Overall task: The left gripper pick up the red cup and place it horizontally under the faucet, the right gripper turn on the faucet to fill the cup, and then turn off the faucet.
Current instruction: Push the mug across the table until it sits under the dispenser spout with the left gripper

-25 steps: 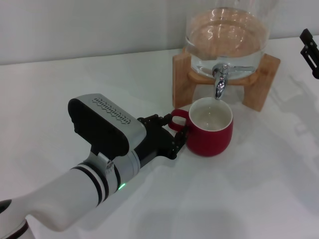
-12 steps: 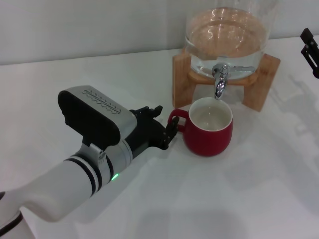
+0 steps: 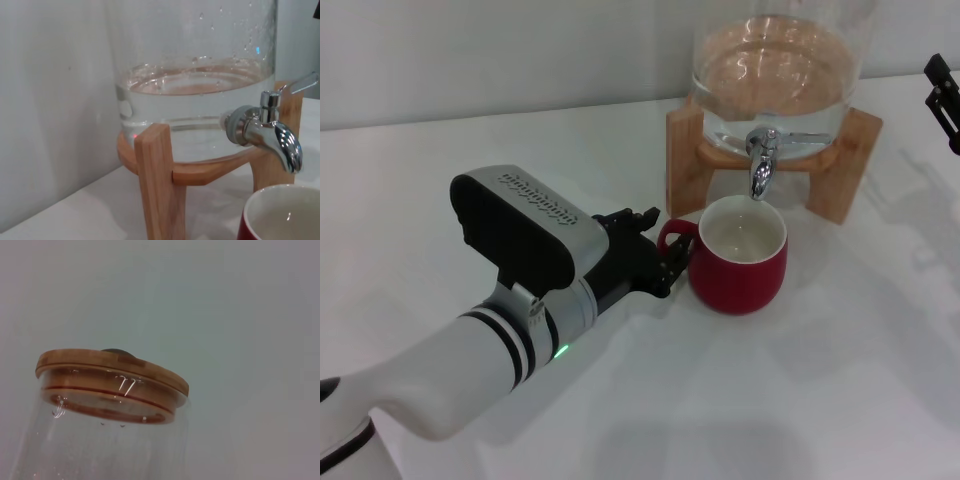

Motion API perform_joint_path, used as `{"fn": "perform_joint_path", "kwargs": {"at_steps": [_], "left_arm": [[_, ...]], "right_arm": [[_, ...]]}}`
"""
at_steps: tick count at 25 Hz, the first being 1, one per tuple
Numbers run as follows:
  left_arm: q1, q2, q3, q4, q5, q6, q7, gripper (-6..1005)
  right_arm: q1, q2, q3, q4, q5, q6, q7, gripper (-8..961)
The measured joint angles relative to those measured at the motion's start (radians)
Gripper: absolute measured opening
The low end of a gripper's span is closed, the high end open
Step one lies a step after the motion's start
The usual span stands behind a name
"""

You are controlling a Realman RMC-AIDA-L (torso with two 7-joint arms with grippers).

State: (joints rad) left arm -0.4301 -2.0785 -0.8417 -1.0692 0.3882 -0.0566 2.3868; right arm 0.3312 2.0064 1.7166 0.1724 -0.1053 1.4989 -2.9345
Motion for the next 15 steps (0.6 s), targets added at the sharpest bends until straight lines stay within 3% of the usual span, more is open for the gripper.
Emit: {"fn": "perform_joint_path", "kwargs": {"at_steps": [15], "left_arm": [[-0.055, 0.000, 0.001, 0.035, 0.007, 0.033, -0.003, 451]], "right_arm": [[0.008, 0.000, 0.000, 0.002, 0.002, -0.003, -0.003, 617]]}}
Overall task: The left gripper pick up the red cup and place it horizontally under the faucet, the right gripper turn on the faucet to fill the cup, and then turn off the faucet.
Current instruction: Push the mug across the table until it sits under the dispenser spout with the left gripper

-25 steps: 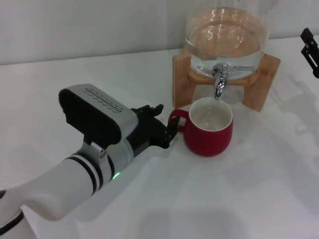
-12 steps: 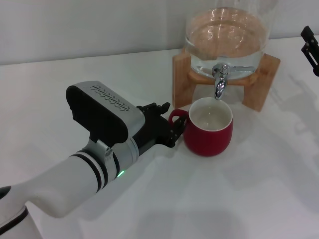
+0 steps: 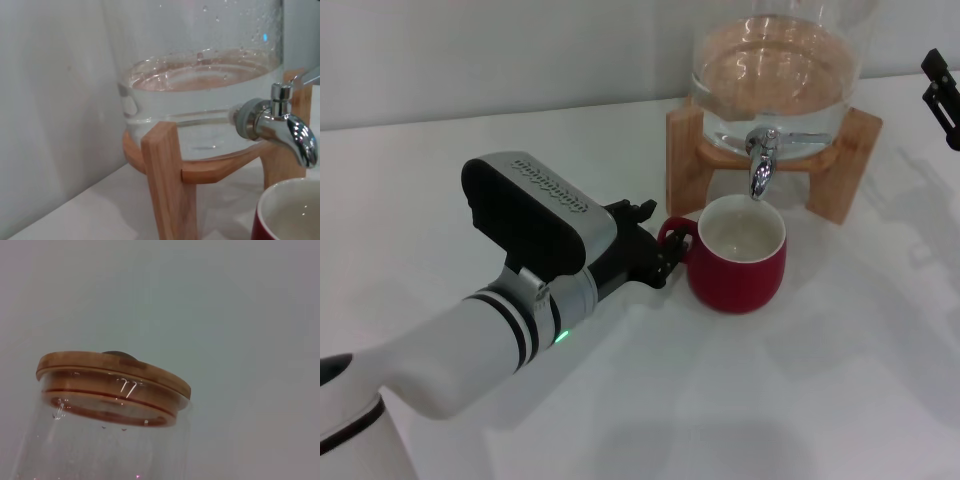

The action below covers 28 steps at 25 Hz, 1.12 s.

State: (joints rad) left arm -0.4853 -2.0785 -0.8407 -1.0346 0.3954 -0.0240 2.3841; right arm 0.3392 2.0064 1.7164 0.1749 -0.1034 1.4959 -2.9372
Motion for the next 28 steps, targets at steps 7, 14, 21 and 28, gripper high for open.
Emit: {"fn": "perform_joint_path", "kwargs": {"at_steps": [7, 14, 21, 28], "left_arm": [[-0.033, 0.000, -0.005, 0.028, -0.004, 0.006, -0.002, 451], [-0.027, 0.000, 0.002, 0.013, -0.002, 0.015, 0.001, 451], [0.046, 0.000, 0.003, -0.034, 0.018, 0.021, 0.004, 451], [0.160, 0.000, -0.003, -0.107, 0.100, 0.029, 0.006, 451]], "right_arm": [[-0.002, 0.000, 0.000, -0.003, 0.001, 0.003, 0.000, 617], [-0.007, 0.001, 0.000, -0.006, 0.000, 0.005, 0.000, 617], [-0.008, 0.002, 0.000, -0.008, 0.002, 0.001, 0.000, 617], [-0.007, 0.001, 0.000, -0.008, 0.002, 0.001, 0.000, 617]]}}
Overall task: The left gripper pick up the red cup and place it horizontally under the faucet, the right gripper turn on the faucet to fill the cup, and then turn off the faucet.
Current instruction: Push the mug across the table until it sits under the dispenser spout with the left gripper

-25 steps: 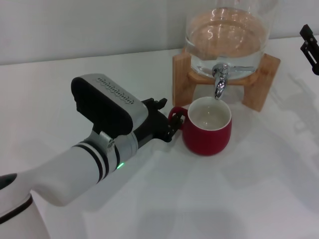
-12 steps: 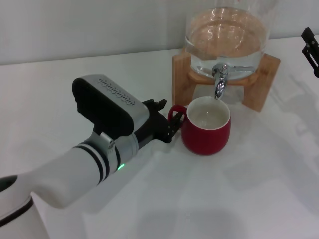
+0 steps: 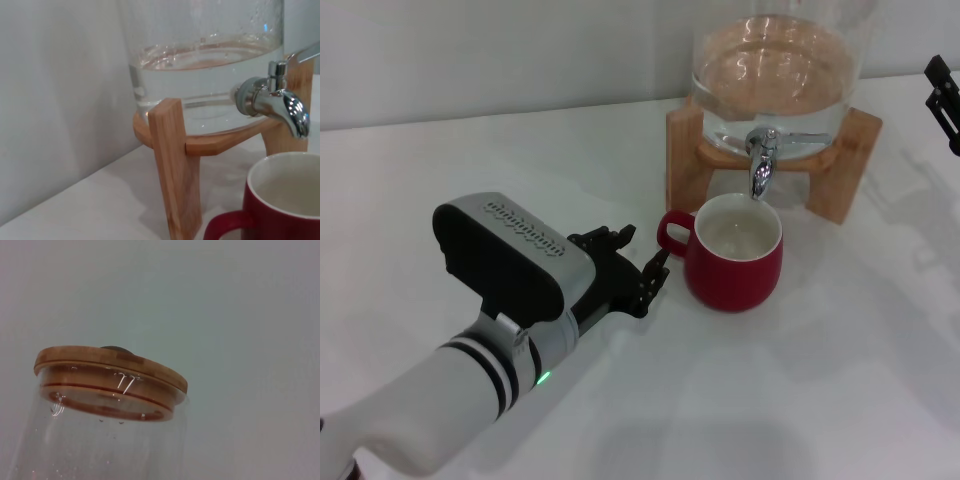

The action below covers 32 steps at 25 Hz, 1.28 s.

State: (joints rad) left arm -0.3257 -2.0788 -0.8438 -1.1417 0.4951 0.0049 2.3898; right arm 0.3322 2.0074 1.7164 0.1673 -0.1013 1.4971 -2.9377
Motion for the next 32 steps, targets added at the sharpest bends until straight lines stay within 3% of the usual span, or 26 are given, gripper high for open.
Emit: {"fn": "perform_joint_path", "kwargs": {"at_steps": [11, 25, 32], "left_arm": [[0.023, 0.000, 0.011, -0.016, 0.007, -0.005, 0.000, 451], [-0.051, 0.000, 0.031, 0.012, -0.003, 0.001, -0.008, 452], [-0.121, 0.000, 0.067, 0.052, -0.063, 0.001, -0.011, 452]], "right_arm": [[-0.001, -0.001, -0.006, 0.000, -0.005, 0.000, 0.002, 617], [-0.004, 0.001, -0.019, 0.000, -0.006, 0.022, 0.009, 617], [-0.003, 0.001, -0.020, 0.000, -0.006, 0.021, 0.009, 617]]}}
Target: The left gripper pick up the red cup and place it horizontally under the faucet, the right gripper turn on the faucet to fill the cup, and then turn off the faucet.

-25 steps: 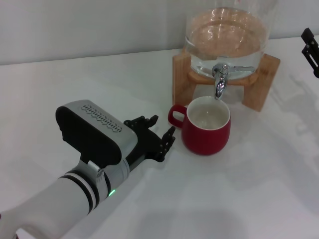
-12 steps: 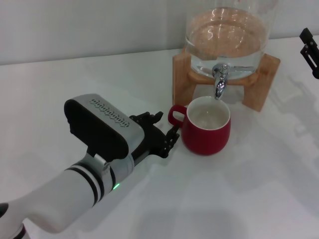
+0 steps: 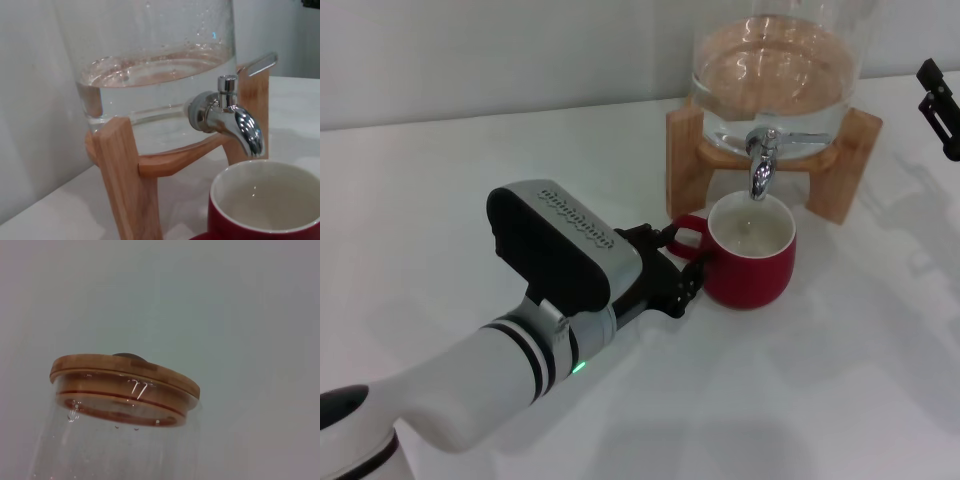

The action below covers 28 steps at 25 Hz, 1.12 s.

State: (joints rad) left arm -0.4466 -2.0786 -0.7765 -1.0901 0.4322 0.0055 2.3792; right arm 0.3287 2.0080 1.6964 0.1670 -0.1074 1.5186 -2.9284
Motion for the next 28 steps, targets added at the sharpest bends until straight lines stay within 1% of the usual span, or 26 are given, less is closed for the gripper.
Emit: {"fn": "perform_joint_path", "kwargs": {"at_steps": [5, 7, 8, 9, 11, 15, 19, 22, 28], "left_arm": [[-0.009, 0.000, -0.006, 0.005, -0.017, 0.000, 0.001, 453], [0.006, 0.000, -0.006, -0.006, -0.008, 0.000, 0.005, 453], [0.028, 0.000, -0.007, -0.019, 0.010, -0.002, 0.007, 453], [0.028, 0.000, -0.007, -0.019, 0.010, -0.002, 0.007, 453], [0.078, 0.000, -0.021, -0.049, 0.055, -0.013, 0.008, 453], [0.143, 0.000, -0.037, -0.095, 0.118, -0.019, 0.008, 453], [0.226, -0.003, -0.065, -0.147, 0.185, -0.015, 0.009, 453], [0.267, -0.008, -0.111, -0.165, 0.214, -0.020, 0.010, 453], [0.315, -0.008, -0.194, -0.222, 0.237, -0.025, 0.018, 453]], "right_arm": [[0.000, 0.000, 0.000, 0.000, 0.000, -0.003, -0.002, 617], [0.000, 0.000, 0.000, 0.000, 0.000, -0.006, -0.004, 617], [0.000, 0.000, 0.000, -0.001, 0.000, -0.008, -0.006, 617], [0.000, 0.000, 0.000, -0.001, 0.000, -0.008, -0.006, 617], [0.000, 0.000, 0.001, -0.002, 0.000, -0.009, -0.008, 617], [0.000, -0.001, 0.006, -0.003, 0.000, -0.010, -0.009, 617], [-0.001, -0.001, 0.009, -0.003, 0.005, -0.018, -0.009, 617], [0.000, -0.003, 0.013, -0.003, 0.008, -0.022, -0.009, 617], [0.008, -0.005, 0.033, 0.003, 0.009, -0.036, -0.012, 617]]}}
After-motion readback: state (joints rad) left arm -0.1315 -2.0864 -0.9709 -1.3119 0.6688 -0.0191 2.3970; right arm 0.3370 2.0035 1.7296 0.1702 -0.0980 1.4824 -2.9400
